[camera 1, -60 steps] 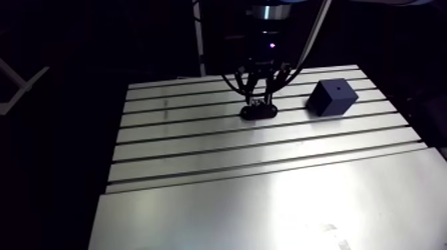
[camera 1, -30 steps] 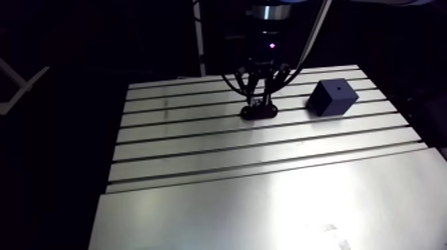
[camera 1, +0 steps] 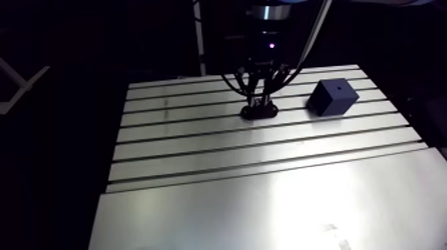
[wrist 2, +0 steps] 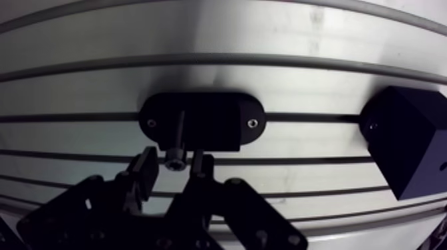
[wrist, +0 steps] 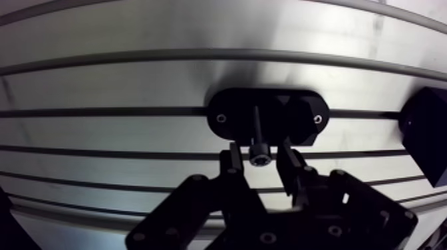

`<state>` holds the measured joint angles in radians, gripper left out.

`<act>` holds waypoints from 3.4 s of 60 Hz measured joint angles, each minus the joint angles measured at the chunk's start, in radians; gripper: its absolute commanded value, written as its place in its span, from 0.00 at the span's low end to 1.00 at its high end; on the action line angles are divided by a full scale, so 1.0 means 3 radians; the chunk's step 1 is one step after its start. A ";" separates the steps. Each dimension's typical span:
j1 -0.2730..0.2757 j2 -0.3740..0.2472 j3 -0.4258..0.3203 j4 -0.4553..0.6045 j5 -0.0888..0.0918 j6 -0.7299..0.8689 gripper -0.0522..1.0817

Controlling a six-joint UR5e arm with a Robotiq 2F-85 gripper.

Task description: Pick up the M10 bolt and insert it into the hole until fully seated.

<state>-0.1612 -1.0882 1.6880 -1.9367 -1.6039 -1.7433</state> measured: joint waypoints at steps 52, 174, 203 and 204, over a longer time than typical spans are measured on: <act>-0.0005 0.0025 -0.0012 0.0002 0.0015 0.0000 0.69; -0.0355 -0.0056 -0.1488 0.1935 -0.0160 -0.0247 1.00; -0.0763 0.0018 -0.1638 0.2227 -0.0202 -0.0454 1.00; -0.0771 0.0021 -0.1637 0.2230 -0.0204 -0.0456 1.00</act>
<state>-0.3925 -1.0817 1.1970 -1.2678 -1.6650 -1.8801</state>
